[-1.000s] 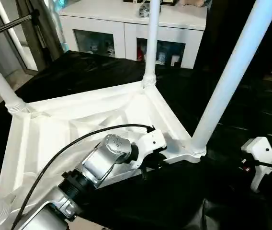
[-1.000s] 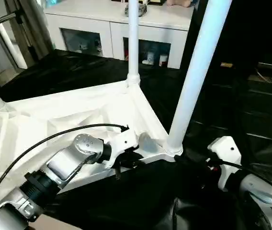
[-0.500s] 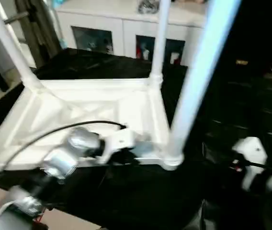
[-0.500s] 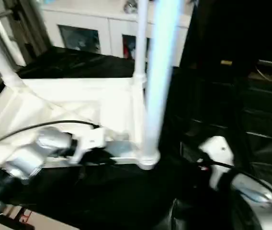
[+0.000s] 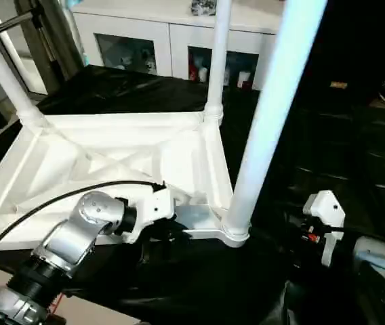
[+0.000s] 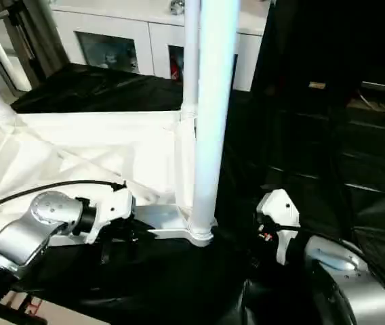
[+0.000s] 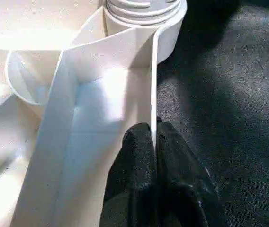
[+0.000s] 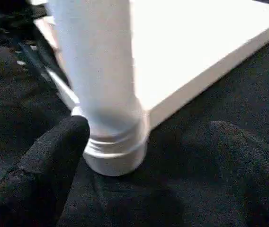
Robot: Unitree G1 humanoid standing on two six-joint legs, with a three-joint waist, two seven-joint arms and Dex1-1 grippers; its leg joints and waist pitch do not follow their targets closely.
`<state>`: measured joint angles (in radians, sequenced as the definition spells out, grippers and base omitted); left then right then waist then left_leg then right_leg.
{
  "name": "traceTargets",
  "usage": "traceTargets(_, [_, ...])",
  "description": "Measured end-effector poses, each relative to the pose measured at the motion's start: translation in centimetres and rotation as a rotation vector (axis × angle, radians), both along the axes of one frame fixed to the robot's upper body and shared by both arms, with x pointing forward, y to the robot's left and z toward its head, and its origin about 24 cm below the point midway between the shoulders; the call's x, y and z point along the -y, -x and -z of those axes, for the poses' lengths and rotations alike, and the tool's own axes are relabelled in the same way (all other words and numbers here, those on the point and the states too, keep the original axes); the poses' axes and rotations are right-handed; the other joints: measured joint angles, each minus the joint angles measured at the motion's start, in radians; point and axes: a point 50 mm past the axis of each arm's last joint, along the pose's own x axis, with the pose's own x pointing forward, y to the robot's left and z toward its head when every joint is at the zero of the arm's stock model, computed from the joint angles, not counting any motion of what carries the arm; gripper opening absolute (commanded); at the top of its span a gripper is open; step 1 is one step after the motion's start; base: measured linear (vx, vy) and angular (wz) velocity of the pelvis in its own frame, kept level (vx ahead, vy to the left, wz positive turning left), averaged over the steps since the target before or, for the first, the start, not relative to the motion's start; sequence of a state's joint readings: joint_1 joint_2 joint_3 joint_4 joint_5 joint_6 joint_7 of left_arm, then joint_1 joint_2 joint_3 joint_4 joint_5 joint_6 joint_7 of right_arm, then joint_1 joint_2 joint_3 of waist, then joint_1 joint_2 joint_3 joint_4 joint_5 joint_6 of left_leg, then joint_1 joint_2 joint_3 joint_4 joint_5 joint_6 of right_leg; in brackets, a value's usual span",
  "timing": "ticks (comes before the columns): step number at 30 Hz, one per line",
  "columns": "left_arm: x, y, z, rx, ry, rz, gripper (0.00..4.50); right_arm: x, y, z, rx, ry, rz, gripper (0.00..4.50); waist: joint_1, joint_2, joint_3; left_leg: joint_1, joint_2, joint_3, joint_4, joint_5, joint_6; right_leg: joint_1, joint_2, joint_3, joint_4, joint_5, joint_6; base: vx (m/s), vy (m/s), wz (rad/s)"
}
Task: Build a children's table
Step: Rotate leg to tighten
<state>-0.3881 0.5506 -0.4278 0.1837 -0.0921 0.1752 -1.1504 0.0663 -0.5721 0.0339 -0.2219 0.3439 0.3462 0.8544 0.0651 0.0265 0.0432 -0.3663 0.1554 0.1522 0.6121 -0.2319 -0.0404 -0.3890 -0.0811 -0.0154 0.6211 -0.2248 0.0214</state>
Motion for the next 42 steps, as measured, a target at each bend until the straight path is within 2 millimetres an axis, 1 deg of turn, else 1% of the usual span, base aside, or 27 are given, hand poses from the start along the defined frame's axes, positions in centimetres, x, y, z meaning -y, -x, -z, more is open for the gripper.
traceTargets(4, [-0.2,-0.1,0.1,0.007,0.003,0.002,0.04,-0.4,0.1,0.1,-0.01,0.002,-0.036,4.5,-0.001,0.0,0.0,0.0,0.0,0.001,0.001,0.0,0.0,0.0,0.0,0.001,0.003,0.0,0.0,0.0,0.0,0.0])
traceTargets(8, [-0.5,-0.3,0.2,0.021,0.01,0.004,0.04,-1.1,-0.7,0.0,0.026,0.032,-0.06,4.5,-0.005,0.0,0.0,0.002,0.001,0.001,0.002,0.002,-0.003,0.0,0.0,0.001,0.007,0.0,0.0,0.0,0.0,0.0])
traceTargets(11, [-0.7,-0.5,0.3,0.039,0.013,0.007,0.04,-1.6,-1.2,0.4,0.034,0.034,-0.059,4.5,-0.005,-0.001,0.001,0.003,0.002,0.001,0.001,0.005,-0.003,0.0,0.0,0.001,0.011,0.0,0.0,0.0,0.0,0.0])
traceTargets(12, [-0.7,-0.5,0.4,0.045,0.018,0.006,0.04,-1.7,-1.3,0.6,0.029,0.031,-0.057,4.5,-0.005,-0.005,0.002,0.003,0.002,0.002,0.001,0.006,-0.002,0.0,0.0,0.001,0.011,0.0,-0.001,0.0,0.0,0.0])
traceTargets(13, [-0.8,-0.6,0.4,0.051,0.022,0.004,0.04,-1.8,-1.4,0.7,0.026,0.031,-0.058,4.5,-0.005,-0.004,0.001,0.003,0.002,0.002,0.001,0.007,-0.002,0.0,0.0,0.001,0.012,0.0,-0.001,0.0,0.0,0.0])
traceTargets(14, [-0.8,-0.6,0.3,0.055,0.024,0.003,0.04,-2.0,-1.5,0.7,0.026,0.03,-0.062,4.5,-0.005,-0.007,0.002,0.003,0.002,0.002,0.001,0.007,-0.002,0.0,0.0,0.001,0.012,0.0,-0.001,0.0,0.0,0.0])
traceTargets(15, [-0.8,-0.7,0.3,0.06,0.021,0.005,0.04,-2.2,-1.7,0.6,0.03,0.021,-0.061,4.5,-0.004,-0.021,0.007,0.003,0.002,0.002,0.0,0.01,-0.002,-0.001,0.0,0.001,0.014,0.0,-0.001,0.0,0.0,0.0])
traceTargets(16, [-0.8,-0.8,0.1,0.066,0.019,0.004,0.04,-2.4,-1.8,0.5,0.036,0.016,-0.063,4.5,-0.002,-0.023,0.007,0.004,0.002,0.002,0.0,0.011,-0.003,-0.001,0.0,0.001,0.015,0.0,-0.001,0.0,0.0,0.0])
traceTargets(18, [-0.8,-1.0,-0.2,0.081,0.019,0.003,0.04,-2.6,-2.1,0.1,0.05,0.001,-0.068,4.5,0.0,-0.035,0.012,0.003,0.003,0.002,-0.002,0.013,-0.004,-0.003,0.0,0.0,0.016,0.001,-0.002,0.0,0.0,0.0])
traceTargets(19, [-0.8,-1.0,-0.2,0.085,0.016,0.006,0.04,-2.7,-2.2,0.1,0.053,0.001,-0.072,4.5,0.001,-0.035,0.011,0.003,0.003,0.003,-0.002,0.014,-0.005,-0.003,0.0,0.0,0.015,0.002,-0.003,0.0,0.0,0.0])
traceTargets(20, [-0.7,-1.0,-0.2,0.088,0.015,0.007,0.04,-2.7,-2.2,0.1,0.055,0.002,-0.075,4.5,0.001,-0.035,0.01,0.003,0.003,0.004,-0.002,0.014,-0.005,-0.003,0.0,0.0,0.015,0.002,-0.004,0.0,0.0,0.0])
traceTargets(22, [-0.6,-1.0,-0.1,0.088,0.019,0.007,0.04,-2.7,-2.0,0.2,0.051,0.008,-0.082,4.5,0.003,-0.03,0.009,0.002,0.003,0.005,-0.001,0.014,-0.005,-0.004,0.0,0.001,0.013,0.003,-0.004,0.0,0.0,0.0])
traceTargets(25, [-0.5,-1.0,-0.1,0.085,0.022,0.009,0.04,-2.5,-1.4,0.9,0.027,0.016,-0.078,4.5,0.008,-0.028,0.009,0.001,0.004,0.005,-0.002,0.014,-0.005,-0.004,0.0,0.0,0.012,0.004,-0.005,0.0,0.0,0.0])
traceTargets(27, [-0.4,-0.9,0.0,0.073,0.026,0.005,0.04,-2.4,-1.1,1.2,0.02,0.019,-0.073,4.5,0.012,-0.022,0.008,0.001,0.004,0.005,-0.002,0.014,-0.005,-0.004,0.0,0.0,0.011,0.004,-0.005,0.0,0.0,0.0])
traceTargets(28, [-0.3,-0.9,0.1,0.069,0.028,0.006,0.04,-2.4,-1.0,1.3,0.017,0.02,-0.072,4.5,0.014,-0.021,0.008,0.001,0.004,0.005,-0.002,0.014,-0.005,-0.004,0.0,0.0,0.011,0.004,-0.005,0.0,0.0,0.0])
traceTargets(32, [-0.3,-0.8,0.1,0.049,0.025,0.024,0.04,-2.6,-1.3,1.2,0.038,0.044,-0.075,4.5,0.019,-0.021,0.008,0.001,0.005,0.005,-0.003,0.014,-0.006,-0.004,0.002,0.0,0.011,0.004,-0.005,0.0,0.0,0.0])
traceTargets(35, [-0.7,-0.9,0.0,0.035,0.018,0.033,0.04,-3.8,-2.3,0.6,0.073,0.006,-0.081,4.5,0.018,-0.023,0.008,0.002,0.008,0.005,-0.003,0.016,-0.008,-0.004,0.004,0.0,0.012,0.005,-0.007,0.0,0.0,0.0])
traceTargets(37, [-0.8,-0.9,0.0,0.032,0.016,0.041,0.04,-4.3,-2.5,0.5,0.077,-0.008,-0.09,4.5,0.021,-0.023,0.008,0.002,0.009,0.005,-0.003,0.016,-0.008,-0.004,0.005,0.0,0.012,0.005,-0.007,0.0,0.0,0.0])
traceTargets(39, [-1.0,-0.9,0.0,0.019,0.016,0.049,0.04,-4.7,-2.5,1.1,0.051,-0.013,-0.105,4.5,0.025,-0.026,0.007,0.002,0.009,0.005,-0.003,0.016,-0.008,-0.004,0.005,0.0,0.012,0.005,-0.007,0.0,0.0,0.0])
traceTargets(42, [-1.1,-1.0,0.0,0.016,0.015,0.052,0.04,-4.7,-2.4,1.8,0.018,-0.009,-0.113,4.5,0.025,-0.027,0.008,0.002,0.009,0.006,-0.003,0.016,-0.008,-0.004,0.005,0.0,0.012,0.005,-0.008,0.0,0.0,0.0])
